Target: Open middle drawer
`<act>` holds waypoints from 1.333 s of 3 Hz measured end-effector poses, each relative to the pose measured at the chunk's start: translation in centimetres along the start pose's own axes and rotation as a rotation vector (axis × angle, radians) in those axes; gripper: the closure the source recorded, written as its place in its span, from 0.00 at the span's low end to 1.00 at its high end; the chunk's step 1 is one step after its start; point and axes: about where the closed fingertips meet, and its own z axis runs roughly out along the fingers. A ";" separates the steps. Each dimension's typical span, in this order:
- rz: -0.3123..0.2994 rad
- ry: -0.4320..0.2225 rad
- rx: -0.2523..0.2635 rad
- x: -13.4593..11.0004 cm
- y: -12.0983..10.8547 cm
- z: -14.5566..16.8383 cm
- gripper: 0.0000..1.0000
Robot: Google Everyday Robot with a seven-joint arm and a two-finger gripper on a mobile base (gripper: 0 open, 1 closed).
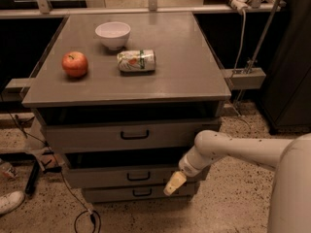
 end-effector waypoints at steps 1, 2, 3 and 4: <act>0.000 0.000 0.000 0.0 0.0 -0.1 0.00; 0.034 0.002 -0.022 1.6 1.3 -0.3 0.00; 0.034 0.002 -0.022 1.6 1.3 -0.3 0.00; 0.080 -0.028 -0.072 4.0 3.3 -0.6 0.00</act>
Offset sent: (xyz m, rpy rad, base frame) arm -0.1099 -0.0442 -0.0139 0.0605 0.1645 -0.1146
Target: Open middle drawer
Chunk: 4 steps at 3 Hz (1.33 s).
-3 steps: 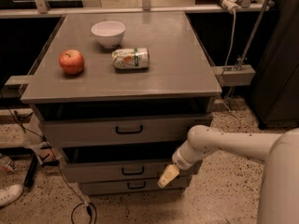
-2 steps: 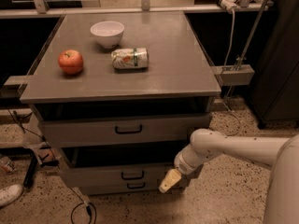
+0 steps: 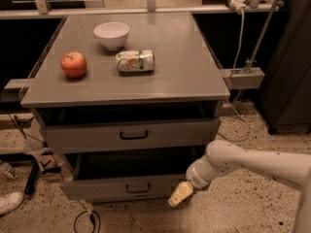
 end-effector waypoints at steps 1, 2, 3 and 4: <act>0.004 -0.002 -0.007 0.1 0.2 -0.2 0.00; 0.013 -0.004 -0.029 0.4 0.4 -0.2 0.00; 0.017 0.000 -0.049 0.7 0.6 -0.2 0.00; 0.011 0.007 -0.063 0.6 0.6 0.0 0.00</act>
Offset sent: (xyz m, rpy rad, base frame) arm -0.0356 -0.0054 -0.0340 0.0920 0.1694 0.0303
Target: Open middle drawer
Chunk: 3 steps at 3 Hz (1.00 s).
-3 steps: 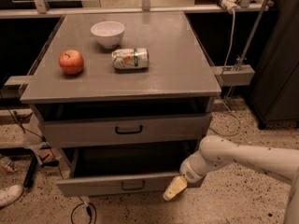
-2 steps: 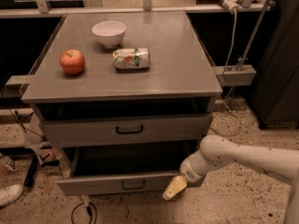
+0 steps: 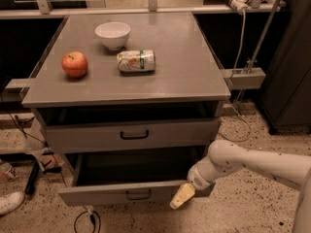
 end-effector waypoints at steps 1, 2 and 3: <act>-0.028 0.042 -0.049 -0.8 -1.2 2.0 0.00; -0.067 0.125 -0.103 -1.1 -0.5 3.9 0.00; -0.085 0.180 -0.107 -0.2 1.5 3.5 0.00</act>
Offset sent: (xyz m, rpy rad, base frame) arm -0.0015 0.0416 -0.0440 -0.0817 0.1734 0.2436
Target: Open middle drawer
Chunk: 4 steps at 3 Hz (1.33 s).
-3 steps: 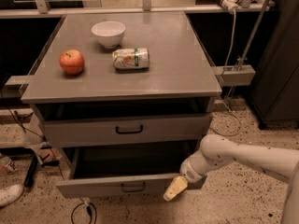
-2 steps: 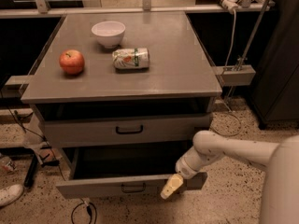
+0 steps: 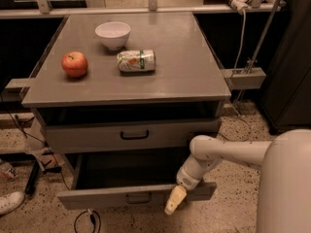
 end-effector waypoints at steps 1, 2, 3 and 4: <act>0.007 0.028 0.020 1.4 2.6 -1.0 0.00; 0.054 0.028 0.071 4.2 7.0 -3.6 0.00; 0.054 0.031 0.071 4.3 7.1 -3.6 0.00; 0.042 0.027 0.060 3.7 6.7 -3.4 0.00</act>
Offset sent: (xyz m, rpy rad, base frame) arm -0.0844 -0.0305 0.0613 -0.0905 -0.0315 -0.0581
